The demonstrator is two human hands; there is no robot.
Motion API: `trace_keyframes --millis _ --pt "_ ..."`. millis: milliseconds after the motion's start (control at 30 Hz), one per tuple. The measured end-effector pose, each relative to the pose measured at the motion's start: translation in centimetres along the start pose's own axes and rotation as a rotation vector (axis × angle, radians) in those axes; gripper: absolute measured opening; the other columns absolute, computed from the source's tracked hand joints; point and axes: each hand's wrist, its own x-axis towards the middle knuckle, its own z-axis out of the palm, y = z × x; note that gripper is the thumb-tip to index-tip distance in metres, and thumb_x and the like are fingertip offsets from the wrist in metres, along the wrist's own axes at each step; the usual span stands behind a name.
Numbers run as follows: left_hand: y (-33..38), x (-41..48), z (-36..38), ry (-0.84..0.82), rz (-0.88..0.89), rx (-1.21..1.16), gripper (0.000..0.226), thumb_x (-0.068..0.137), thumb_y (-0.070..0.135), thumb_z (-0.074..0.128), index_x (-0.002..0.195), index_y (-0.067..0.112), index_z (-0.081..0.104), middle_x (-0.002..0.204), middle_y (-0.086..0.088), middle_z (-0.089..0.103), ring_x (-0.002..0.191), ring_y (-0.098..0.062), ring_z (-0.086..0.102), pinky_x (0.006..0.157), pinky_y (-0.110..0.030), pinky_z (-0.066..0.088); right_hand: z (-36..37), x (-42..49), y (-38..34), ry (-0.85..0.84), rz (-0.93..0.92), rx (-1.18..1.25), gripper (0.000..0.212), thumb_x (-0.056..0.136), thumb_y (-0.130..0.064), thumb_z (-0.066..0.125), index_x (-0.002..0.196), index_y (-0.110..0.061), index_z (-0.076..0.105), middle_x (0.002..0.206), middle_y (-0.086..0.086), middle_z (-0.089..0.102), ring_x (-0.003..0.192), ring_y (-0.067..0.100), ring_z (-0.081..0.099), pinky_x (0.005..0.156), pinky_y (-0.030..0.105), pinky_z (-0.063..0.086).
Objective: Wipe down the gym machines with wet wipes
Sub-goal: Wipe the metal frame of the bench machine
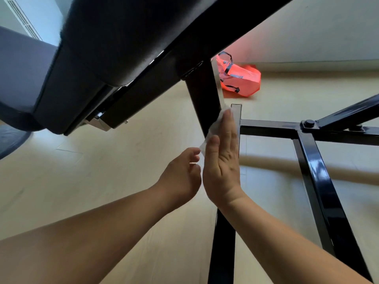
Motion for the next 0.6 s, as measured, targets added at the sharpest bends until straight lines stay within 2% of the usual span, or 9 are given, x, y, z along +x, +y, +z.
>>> trace_keyframes --millis 100,167,233,333,400,467,533,600 --pt "-0.2 0.2 0.6 0.003 -0.024 -0.005 0.045 0.104 0.017 0.048 0.147 0.032 0.047 0.137 0.011 0.059 0.123 -0.010 0.058 0.110 -0.035 0.047 0.3 -0.5 3.0 0.056 0.074 0.034 0.058 0.107 -0.048 0.022 0.163 -0.035 0.017 0.169 -0.014 0.021 0.157 0.007 0.018 0.125 0.047 0.026" --pt "-0.4 0.2 0.8 -0.003 -0.029 0.003 0.048 0.105 0.014 0.046 0.150 0.031 0.044 0.139 0.010 0.056 0.124 -0.010 0.055 0.110 -0.029 0.044 -0.4 -1.8 5.8 -0.025 0.222 0.025 0.055 0.104 -0.055 0.021 0.159 -0.051 0.014 0.167 -0.023 0.021 0.155 0.002 0.020 0.123 0.045 0.031" --pt "-0.7 0.2 0.9 -0.021 -0.024 0.007 0.048 0.106 0.013 0.045 0.150 0.031 0.043 0.140 0.010 0.055 0.123 -0.009 0.054 0.110 -0.028 0.043 -1.7 -3.2 7.8 -0.151 0.326 -0.015 0.052 0.103 -0.059 0.019 0.153 -0.060 0.006 0.168 -0.023 0.018 0.154 0.001 0.019 0.123 0.037 0.030" --pt "-1.0 0.3 0.9 -0.038 -0.022 0.001 0.049 0.106 0.012 0.045 0.151 0.030 0.042 0.139 0.009 0.055 0.122 -0.009 0.053 0.109 -0.029 0.043 -2.9 -4.6 9.2 -0.282 0.497 0.000 0.059 0.102 -0.063 0.013 0.158 -0.049 0.002 0.170 -0.018 0.010 0.152 0.000 0.014 0.121 0.027 0.022" --pt "-0.9 0.1 1.0 -0.055 -0.017 0.006 0.049 0.106 0.011 0.045 0.151 0.030 0.042 0.139 0.009 0.054 0.120 -0.009 0.053 0.108 -0.028 0.043 -2.8 -4.9 9.3 -0.285 0.582 0.046 0.069 0.099 -0.062 0.010 0.163 -0.038 0.001 0.172 -0.014 0.002 0.155 0.000 0.001 0.128 0.030 0.008" --pt "-0.8 0.0 1.2 -0.065 -0.009 0.008 0.049 0.106 0.012 0.045 0.151 0.031 0.042 0.139 0.009 0.055 0.121 -0.009 0.054 0.110 -0.030 0.044 -2.0 -4.2 8.3 -0.239 0.637 0.089 0.079 0.096 -0.074 0.004 0.165 -0.034 0.004 0.173 -0.011 0.003 0.157 0.004 -0.002 0.129 0.035 0.000" --pt "-0.7 -0.1 1.2 -0.073 0.002 0.002 0.050 0.104 0.013 0.045 0.150 0.031 0.042 0.140 0.008 0.055 0.124 -0.010 0.055 0.111 -0.033 0.045 -1.4 -2.4 6.5 -0.167 0.580 0.147 0.089 0.090 -0.083 0.006 0.164 -0.035 0.012 0.172 -0.012 0.013 0.158 0.005 0.006 0.130 0.043 0.007" --pt "-0.7 0.0 1.1 -0.073 0.012 -0.006 0.051 0.103 0.012 0.046 0.150 0.030 0.042 0.140 0.007 0.056 0.125 -0.012 0.056 0.112 -0.037 0.045 -0.9 -0.3 4.3 -0.110 0.449 0.226 0.082 0.094 -0.078 0.012 0.164 -0.035 0.018 0.169 -0.015 0.022 0.156 0.003 0.014 0.129 0.043 0.014"
